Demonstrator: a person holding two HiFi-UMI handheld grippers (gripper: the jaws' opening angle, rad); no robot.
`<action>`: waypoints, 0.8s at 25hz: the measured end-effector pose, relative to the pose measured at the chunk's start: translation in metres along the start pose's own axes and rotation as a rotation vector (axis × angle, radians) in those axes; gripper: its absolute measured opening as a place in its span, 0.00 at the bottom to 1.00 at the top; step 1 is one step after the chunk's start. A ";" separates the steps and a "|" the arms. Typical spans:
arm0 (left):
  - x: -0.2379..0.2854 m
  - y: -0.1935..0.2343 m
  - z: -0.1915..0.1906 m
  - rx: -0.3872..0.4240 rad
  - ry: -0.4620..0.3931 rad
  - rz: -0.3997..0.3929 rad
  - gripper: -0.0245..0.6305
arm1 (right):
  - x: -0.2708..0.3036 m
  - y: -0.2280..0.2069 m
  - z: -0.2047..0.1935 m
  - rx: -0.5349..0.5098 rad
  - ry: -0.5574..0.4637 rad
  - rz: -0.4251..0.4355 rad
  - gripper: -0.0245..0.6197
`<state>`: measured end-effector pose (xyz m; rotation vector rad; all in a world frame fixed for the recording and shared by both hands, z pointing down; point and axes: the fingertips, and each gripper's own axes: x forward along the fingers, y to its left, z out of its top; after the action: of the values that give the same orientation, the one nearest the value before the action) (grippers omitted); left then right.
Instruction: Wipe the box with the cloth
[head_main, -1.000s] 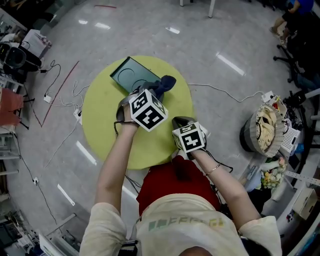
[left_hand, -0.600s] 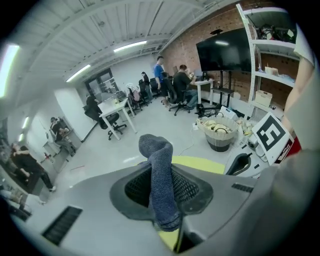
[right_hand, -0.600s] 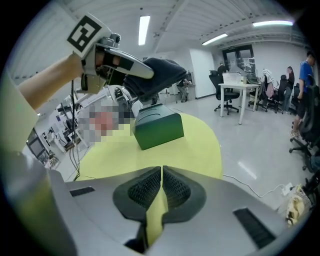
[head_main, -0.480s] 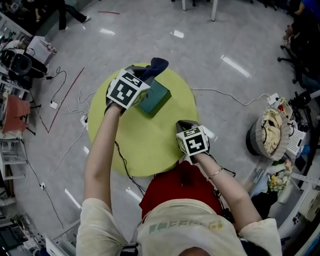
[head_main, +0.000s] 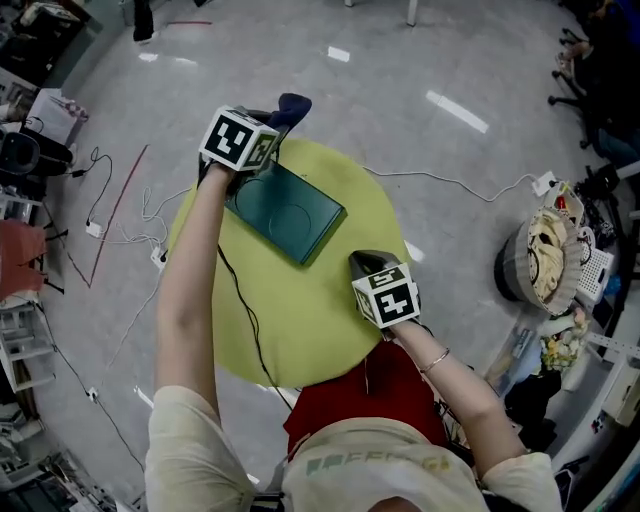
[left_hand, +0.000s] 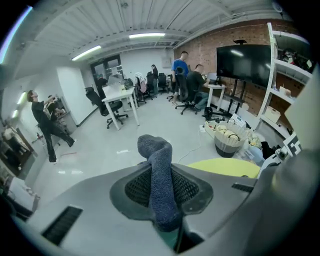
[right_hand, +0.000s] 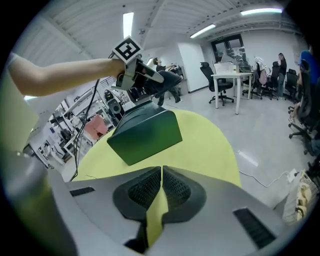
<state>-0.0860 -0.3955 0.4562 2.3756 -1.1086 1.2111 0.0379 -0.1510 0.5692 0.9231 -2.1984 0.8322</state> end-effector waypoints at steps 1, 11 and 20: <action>0.008 0.006 -0.001 0.012 0.012 -0.011 0.17 | 0.004 0.001 0.001 0.011 0.002 0.002 0.10; 0.063 0.021 -0.038 0.191 0.220 -0.204 0.17 | 0.026 -0.001 0.010 0.076 0.021 -0.016 0.10; 0.063 -0.013 -0.063 0.297 0.348 -0.361 0.17 | 0.021 -0.003 0.001 0.086 0.023 -0.026 0.10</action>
<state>-0.0907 -0.3866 0.5462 2.3002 -0.3950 1.6500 0.0279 -0.1613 0.5844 0.9767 -2.1411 0.9267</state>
